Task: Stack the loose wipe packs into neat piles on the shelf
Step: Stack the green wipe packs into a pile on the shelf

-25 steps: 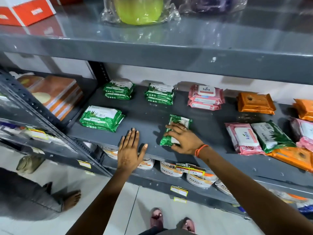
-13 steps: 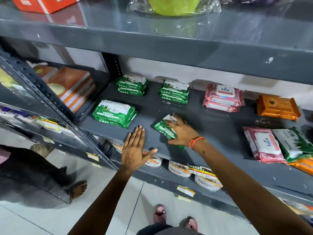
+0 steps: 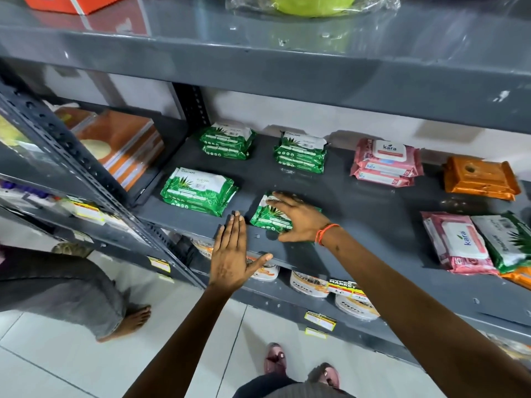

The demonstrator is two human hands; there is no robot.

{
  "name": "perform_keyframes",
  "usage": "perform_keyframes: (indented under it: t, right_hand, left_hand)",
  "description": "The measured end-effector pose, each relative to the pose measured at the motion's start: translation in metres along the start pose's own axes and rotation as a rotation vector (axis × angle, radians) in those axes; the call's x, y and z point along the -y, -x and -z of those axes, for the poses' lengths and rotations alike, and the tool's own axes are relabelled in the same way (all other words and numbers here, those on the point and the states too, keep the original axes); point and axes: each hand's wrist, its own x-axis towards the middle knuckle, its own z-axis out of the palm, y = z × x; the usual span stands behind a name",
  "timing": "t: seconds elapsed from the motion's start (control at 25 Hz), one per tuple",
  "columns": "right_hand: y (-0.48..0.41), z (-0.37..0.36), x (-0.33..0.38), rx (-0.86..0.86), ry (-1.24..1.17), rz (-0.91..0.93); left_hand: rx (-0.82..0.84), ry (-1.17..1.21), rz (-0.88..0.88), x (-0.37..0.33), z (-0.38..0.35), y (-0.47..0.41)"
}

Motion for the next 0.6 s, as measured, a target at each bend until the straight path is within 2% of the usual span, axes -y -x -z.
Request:
perform_keyframes:
  t: [0.2,0.48,0.6]
  right_hand:
    - [0.033,0.004,-0.013,-0.156,-0.101,-0.034]
    - [0.136,0.017,-0.068,-0.256,-0.062,-0.182]
    - [0.184,0.023,-0.099,-0.378,-0.023,-0.272]
  left_hand:
    - [-0.073,0.052,-0.006,-0.025,0.004,0.001]
    - [-0.119,0.129,-0.213,-0.133,0.002,-0.002]
    - [-0.104,0.153,-0.295,-0.177,-0.004,-0.005]
